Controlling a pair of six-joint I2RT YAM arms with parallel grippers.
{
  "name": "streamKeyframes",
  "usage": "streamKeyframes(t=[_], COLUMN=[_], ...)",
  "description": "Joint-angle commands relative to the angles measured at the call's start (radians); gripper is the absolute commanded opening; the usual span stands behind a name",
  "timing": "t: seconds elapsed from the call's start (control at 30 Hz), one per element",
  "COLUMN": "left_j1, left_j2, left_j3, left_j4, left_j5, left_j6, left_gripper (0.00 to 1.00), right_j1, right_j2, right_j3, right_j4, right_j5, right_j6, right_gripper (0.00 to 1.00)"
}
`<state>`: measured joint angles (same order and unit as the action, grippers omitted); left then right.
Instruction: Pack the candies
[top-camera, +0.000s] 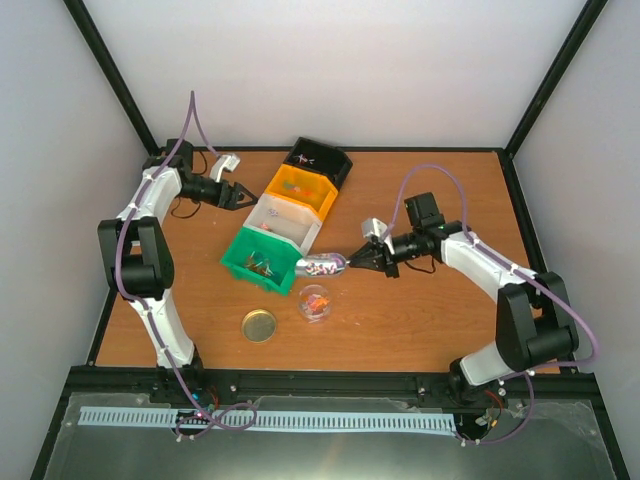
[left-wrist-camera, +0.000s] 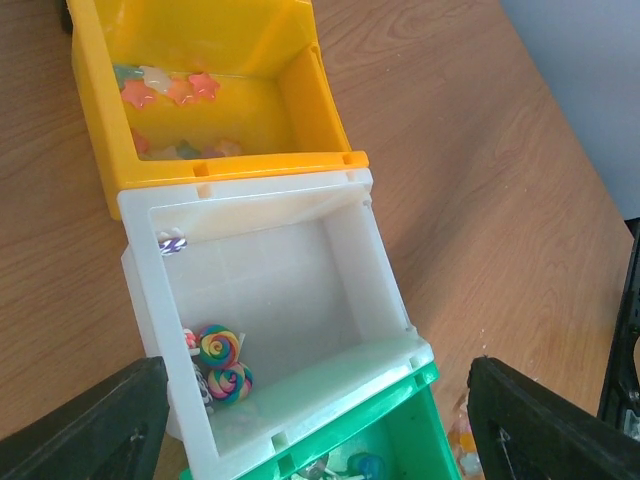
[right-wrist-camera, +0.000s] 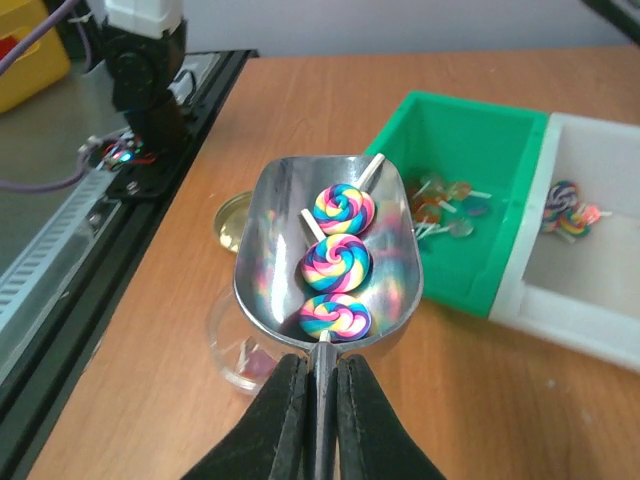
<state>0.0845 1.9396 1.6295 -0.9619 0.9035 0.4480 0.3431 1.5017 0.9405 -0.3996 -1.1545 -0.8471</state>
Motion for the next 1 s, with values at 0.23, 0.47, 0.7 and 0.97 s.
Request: streamKeyframes(t=[0.23,0.47,0.7,0.97], left_j1=[0.006,0.006,0.006,0.006], left_j2=[-0.067,-0.046,-0.04,-0.044], left_j3=[-0.028,-0.01,-0.008,-0.039], left_j4=[0.036,0.039,0.051,0.087], left_j5=[0.043,0.047,0.05,0.06], left_j6=[-0.024,-0.029,-0.037,-0.05], left_gripper=[0.85,0.85,0.85,0.85], right_j1=[-0.041,-0.039,0.01,0.083], right_j2=[-0.087,-0.096,-0.115,-0.123], right_j3=[0.027,0.072,0.112,0.167], right_j4=[-0.503,-0.553,-0.592,-0.618], right_j5=[0.132,0.248,0.376,0.492], right_j6=[-0.398,-0.385,-0.373,-0.316], right_gripper=[0.03,0.03,0.03,0.03])
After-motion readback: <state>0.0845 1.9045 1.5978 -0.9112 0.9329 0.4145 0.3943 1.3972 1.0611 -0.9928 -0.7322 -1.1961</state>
